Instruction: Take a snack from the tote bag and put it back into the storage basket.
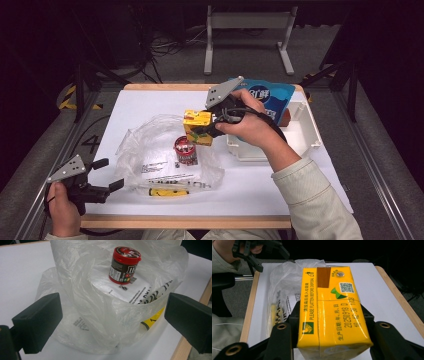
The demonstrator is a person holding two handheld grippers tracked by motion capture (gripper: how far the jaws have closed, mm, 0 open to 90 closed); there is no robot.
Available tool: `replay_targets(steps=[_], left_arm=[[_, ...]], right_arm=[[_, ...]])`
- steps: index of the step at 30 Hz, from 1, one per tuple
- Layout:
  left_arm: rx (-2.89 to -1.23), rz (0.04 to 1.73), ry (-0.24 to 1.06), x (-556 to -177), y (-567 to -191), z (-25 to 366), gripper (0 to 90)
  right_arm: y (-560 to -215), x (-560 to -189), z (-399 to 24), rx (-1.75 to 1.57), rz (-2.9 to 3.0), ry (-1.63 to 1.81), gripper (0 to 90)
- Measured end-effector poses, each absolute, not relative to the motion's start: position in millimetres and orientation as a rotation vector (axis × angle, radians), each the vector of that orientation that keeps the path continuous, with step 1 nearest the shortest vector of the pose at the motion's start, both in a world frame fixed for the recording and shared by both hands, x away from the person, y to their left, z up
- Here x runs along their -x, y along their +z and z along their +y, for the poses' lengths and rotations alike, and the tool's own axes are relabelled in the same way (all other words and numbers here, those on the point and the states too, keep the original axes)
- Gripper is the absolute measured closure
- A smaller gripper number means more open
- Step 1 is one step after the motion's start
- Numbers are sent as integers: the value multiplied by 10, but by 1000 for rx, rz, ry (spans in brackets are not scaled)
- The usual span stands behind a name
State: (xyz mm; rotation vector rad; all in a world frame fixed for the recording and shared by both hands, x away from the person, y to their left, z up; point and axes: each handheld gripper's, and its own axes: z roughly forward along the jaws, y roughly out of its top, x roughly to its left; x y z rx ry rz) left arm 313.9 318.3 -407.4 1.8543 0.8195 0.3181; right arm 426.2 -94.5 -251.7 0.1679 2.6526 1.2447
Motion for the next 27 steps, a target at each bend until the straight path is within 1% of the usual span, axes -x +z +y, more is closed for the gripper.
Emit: replay_targets(steps=[27], left_arm=[[-1858, 819, 317, -3151, -4072, 3169, 22]], right_arm=[[-2483, -4316, -1624, -321, 2594, 1196, 541]])
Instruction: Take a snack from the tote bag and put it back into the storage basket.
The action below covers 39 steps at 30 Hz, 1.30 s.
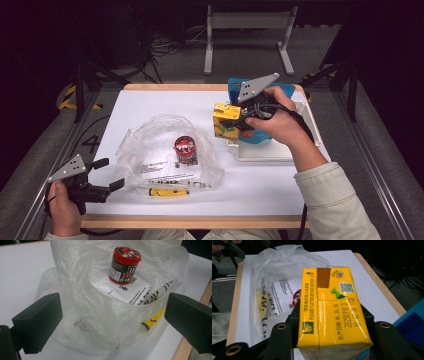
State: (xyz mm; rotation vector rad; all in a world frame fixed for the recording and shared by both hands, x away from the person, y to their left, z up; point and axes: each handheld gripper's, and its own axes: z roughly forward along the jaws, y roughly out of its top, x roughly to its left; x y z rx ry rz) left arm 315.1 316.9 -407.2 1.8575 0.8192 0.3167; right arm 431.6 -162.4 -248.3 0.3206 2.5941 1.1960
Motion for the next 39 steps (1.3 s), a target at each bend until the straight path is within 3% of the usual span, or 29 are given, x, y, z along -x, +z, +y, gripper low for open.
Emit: replay_targets(steps=[39], left_arm=[[-1859, 823, 316, -3152, -4071, 3157, 22]], right_arm=[[-2781, -4438, -2149, -479, 2583, 1095, 540]])
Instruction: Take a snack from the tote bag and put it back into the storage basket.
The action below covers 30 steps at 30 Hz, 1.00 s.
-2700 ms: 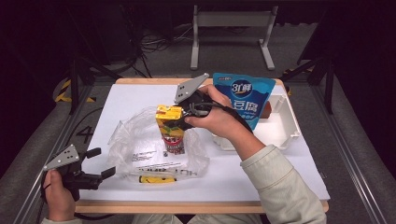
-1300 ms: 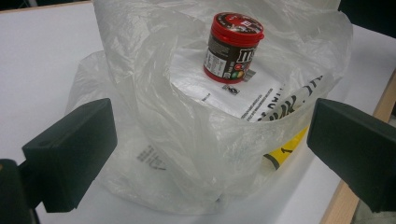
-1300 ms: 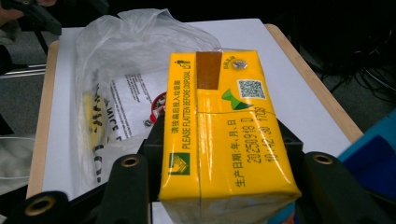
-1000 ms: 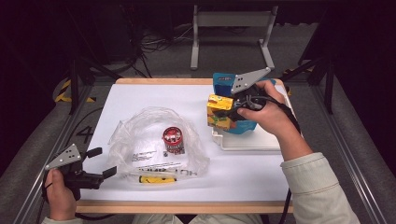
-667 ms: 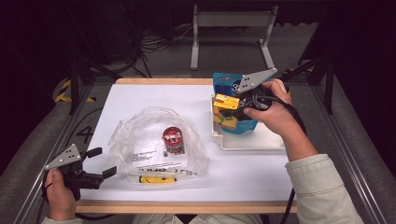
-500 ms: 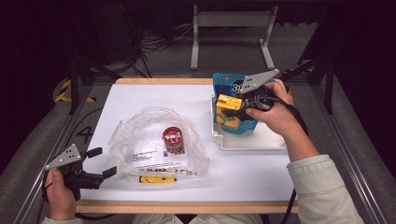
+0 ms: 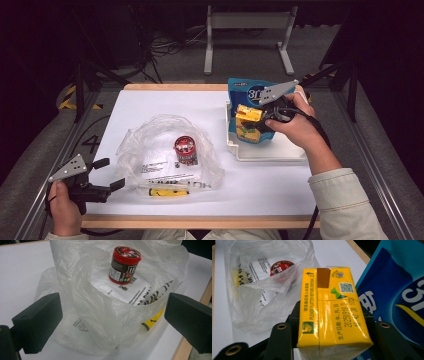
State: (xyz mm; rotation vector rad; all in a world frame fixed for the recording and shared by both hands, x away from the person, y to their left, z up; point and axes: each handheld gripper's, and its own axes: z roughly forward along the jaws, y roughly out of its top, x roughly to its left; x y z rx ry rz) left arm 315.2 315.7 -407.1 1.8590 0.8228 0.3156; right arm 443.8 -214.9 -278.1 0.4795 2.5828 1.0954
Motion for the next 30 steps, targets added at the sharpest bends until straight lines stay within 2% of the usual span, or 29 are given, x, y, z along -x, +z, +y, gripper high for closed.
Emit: replay_targets(steps=[30], left_arm=[[-1857, 823, 312, -3150, -4072, 3154, 22]], right_arm=[[-3288, -4517, -2210, -524, 2635, 1039, 539]])
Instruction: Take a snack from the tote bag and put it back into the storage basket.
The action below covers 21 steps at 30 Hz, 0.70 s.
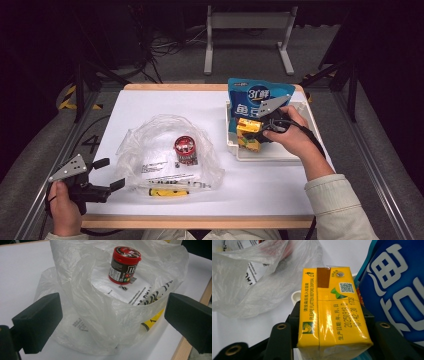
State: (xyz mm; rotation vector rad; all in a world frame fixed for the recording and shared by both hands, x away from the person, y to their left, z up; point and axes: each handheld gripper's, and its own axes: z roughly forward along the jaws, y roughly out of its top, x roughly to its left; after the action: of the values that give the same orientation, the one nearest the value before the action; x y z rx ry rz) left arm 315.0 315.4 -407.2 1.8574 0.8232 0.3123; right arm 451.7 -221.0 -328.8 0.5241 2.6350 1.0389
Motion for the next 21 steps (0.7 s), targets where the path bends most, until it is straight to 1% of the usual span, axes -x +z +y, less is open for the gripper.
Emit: replay_targets(steps=[21], left_arm=[[-1858, 824, 308, -3158, -4077, 3151, 22]], right_arm=[[-3539, -4569, -2223, -528, 2666, 1025, 539]])
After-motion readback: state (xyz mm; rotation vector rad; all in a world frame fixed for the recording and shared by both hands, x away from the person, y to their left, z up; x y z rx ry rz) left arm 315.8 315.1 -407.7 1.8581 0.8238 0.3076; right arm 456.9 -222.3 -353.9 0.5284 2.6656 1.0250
